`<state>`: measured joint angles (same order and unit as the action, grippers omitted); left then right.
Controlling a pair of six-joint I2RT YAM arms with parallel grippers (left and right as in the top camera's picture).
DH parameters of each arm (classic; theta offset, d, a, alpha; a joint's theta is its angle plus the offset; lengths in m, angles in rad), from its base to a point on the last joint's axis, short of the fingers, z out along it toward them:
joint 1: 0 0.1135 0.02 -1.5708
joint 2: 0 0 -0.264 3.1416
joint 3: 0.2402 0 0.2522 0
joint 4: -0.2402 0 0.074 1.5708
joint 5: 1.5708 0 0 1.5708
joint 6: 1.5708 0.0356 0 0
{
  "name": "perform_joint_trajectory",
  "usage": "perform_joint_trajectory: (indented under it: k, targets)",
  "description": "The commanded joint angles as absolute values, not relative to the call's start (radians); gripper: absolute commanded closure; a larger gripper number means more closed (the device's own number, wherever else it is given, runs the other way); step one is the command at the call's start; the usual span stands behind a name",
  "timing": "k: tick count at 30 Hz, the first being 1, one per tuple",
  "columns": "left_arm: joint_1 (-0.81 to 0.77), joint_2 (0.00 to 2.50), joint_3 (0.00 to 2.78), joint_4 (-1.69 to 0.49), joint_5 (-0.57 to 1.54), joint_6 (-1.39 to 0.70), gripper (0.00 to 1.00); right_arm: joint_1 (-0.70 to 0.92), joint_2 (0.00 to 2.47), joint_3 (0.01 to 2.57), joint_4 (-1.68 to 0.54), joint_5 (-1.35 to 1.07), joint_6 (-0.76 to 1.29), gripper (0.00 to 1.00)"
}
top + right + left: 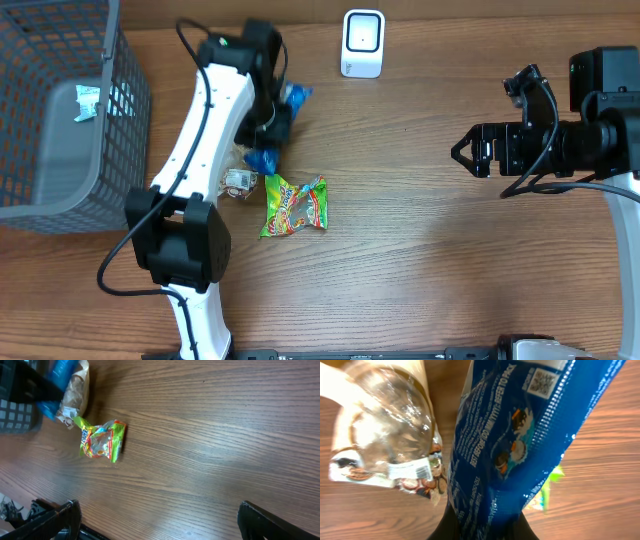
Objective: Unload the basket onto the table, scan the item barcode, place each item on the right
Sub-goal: 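Carry the blue packet out and place it between the bags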
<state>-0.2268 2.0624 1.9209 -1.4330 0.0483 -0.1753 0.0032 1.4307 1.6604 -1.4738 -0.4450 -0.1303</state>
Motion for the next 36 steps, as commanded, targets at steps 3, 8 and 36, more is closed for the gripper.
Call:
perform_joint_trajectory:
  k: [3, 8, 36]
  targets:
    - [-0.225, 2.056, 1.75, -1.359, 0.093, -0.125, 0.96, 0.005, 1.424, 1.682, -1.469, -0.447, -0.129, 0.0]
    - [-0.224, 2.053, 1.739, -1.376, 0.094, -0.117, 0.69, 0.005, 1.424, 1.682, -1.469, -0.447, -0.128, 0.0]
    - [0.087, 2.051, 2.957, -1.599, -0.012, -0.135, 0.52, 0.005, 1.424, 1.682, -1.469, -0.447, -0.128, 0.0]
